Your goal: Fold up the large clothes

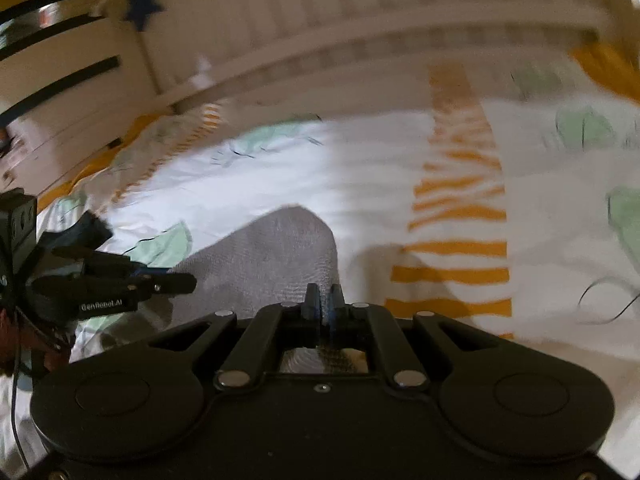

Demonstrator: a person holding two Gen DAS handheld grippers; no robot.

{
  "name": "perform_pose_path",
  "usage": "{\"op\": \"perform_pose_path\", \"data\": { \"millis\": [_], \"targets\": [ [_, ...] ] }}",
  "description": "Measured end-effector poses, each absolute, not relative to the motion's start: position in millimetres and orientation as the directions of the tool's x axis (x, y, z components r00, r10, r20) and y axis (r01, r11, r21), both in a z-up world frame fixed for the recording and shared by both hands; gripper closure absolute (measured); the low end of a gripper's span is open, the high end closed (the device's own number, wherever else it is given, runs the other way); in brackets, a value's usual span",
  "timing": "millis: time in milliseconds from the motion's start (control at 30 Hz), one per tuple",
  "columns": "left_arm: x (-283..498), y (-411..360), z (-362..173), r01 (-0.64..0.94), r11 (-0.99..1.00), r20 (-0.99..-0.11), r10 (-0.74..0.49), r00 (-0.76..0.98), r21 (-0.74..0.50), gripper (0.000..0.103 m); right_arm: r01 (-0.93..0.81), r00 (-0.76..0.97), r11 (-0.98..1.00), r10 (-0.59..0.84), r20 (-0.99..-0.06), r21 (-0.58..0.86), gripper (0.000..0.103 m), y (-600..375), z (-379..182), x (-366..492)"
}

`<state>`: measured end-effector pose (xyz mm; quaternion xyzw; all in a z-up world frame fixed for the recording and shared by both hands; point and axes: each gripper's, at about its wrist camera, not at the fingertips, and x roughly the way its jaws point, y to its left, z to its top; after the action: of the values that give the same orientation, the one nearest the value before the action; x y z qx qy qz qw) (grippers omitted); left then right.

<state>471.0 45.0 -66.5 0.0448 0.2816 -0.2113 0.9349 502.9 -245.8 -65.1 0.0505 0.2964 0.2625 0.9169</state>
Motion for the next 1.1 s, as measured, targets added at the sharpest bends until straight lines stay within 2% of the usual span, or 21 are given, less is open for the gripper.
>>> {"op": "perform_pose_path", "data": {
  "millis": [133,300,633,833,867,900,933,967,1000,1033,1100],
  "targets": [
    [417,56,-57,0.461,0.887,-0.479,-0.421,0.771,-0.037,0.098,-0.521,0.696,0.834,0.539,-0.475,0.183,0.092,-247,-51,458],
    [347,69,-57,0.536,0.844,-0.447,-0.481,0.755,-0.003,0.098,-0.585,0.686,0.802,0.568,-0.455,0.119,0.092,-249,-45,398],
    [272,69,-97,0.657,0.753,-0.622,-0.505,0.598,0.020,0.097,-0.676,0.579,0.737,0.522,-0.626,-0.010,0.092,-231,-83,307],
    [265,82,-93,0.616,0.786,-0.665,-0.491,0.564,-0.058,0.096,-0.660,0.540,0.751,0.500,-0.677,0.029,0.090,-231,-92,292],
    [263,85,-89,0.590,0.803,-0.660,-0.489,0.571,-0.085,0.091,-0.644,0.546,0.764,0.499,-0.673,0.044,0.088,-233,-88,292],
    [266,88,-82,0.555,0.822,-0.650,-0.493,0.578,-0.129,0.078,-0.628,0.552,0.775,0.501,-0.666,0.063,0.086,-235,-84,291],
    [265,91,-79,0.527,0.832,-0.639,-0.503,0.582,-0.174,0.068,-0.610,0.559,0.787,0.509,-0.654,0.092,0.079,-238,-79,292],
    [268,95,-75,0.494,0.838,-0.622,-0.518,0.587,-0.232,0.048,-0.591,0.567,0.797,0.520,-0.639,0.124,0.064,-241,-75,292],
    [274,98,-71,0.459,0.839,-0.602,-0.535,0.593,-0.294,0.034,-0.566,0.578,0.808,0.529,-0.621,0.162,0.055,-245,-71,292],
    [277,98,-70,0.432,0.837,-0.586,-0.545,0.600,-0.336,0.033,-0.540,0.588,0.817,0.537,-0.605,0.202,0.043,-248,-68,293],
    [289,99,-68,0.366,0.841,-0.561,-0.539,0.629,-0.398,0.033,-0.479,0.601,0.830,0.547,-0.583,0.285,0.040,-252,-67,300]
  ]
}}
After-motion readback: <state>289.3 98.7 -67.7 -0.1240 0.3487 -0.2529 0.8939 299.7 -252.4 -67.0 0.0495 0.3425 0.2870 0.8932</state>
